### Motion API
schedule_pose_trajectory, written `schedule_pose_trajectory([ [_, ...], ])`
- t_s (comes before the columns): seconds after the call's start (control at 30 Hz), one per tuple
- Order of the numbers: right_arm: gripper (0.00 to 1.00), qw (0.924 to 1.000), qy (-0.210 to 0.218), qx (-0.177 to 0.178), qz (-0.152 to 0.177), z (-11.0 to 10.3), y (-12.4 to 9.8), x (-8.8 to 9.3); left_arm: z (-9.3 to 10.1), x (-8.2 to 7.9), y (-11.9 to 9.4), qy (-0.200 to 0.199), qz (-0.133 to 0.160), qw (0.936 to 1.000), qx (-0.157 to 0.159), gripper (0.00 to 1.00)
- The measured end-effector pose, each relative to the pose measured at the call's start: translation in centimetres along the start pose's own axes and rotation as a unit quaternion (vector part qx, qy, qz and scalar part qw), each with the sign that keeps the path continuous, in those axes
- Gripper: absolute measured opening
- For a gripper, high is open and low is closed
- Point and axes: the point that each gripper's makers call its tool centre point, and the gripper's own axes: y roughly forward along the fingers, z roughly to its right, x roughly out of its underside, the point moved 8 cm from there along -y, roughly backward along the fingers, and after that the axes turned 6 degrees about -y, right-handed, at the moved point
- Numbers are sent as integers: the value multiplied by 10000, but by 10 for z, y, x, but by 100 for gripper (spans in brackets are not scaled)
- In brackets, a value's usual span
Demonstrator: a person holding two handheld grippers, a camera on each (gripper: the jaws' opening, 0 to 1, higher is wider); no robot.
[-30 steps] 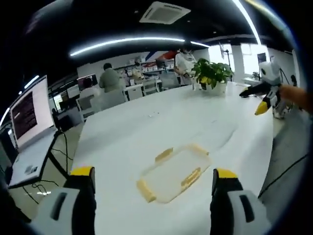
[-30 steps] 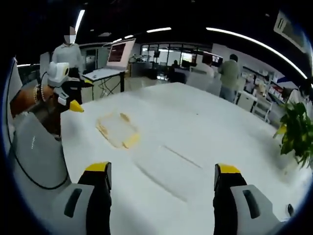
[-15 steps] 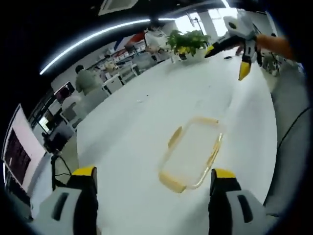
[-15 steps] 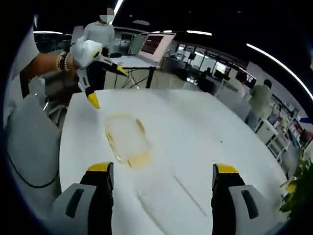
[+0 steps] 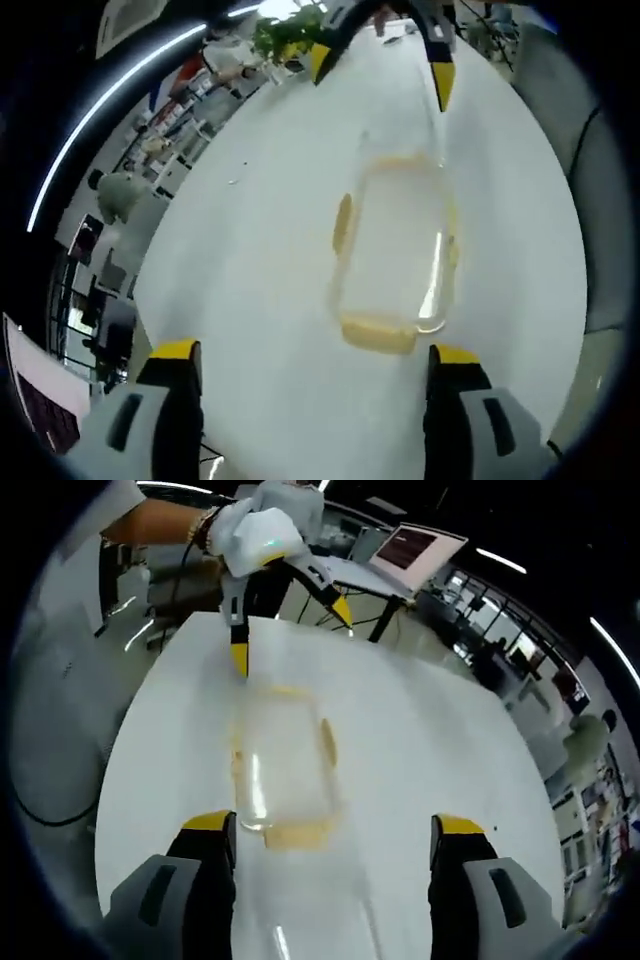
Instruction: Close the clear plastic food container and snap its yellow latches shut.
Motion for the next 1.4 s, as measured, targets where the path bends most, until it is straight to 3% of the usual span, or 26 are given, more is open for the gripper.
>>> schedule_pose_trajectory([
  [0.1,74,9993,-99,-344,-147,0,14,3,-2,4,12,253,-257,9990,254,91],
  [0.27,71,9962,-249,-735,-402,1,31,10,-4,-2,24,308,-158,9973,645,85],
  [0.6,66,9898,-56,-1314,-551,-1,50,19,-5,-3,40,290,-358,9909,1268,75],
  [1.0,54,9820,31,-1757,-694,-5,57,25,0,-3,46,180,-405,9833,1766,60],
  [1.1,49,9793,11,-1893,-712,-6,57,25,3,-3,46,157,-395,9799,1948,52],
  [1.4,47,9769,-12,-1991,-773,-5,57,24,8,-3,45,342,-377,9726,2267,41],
])
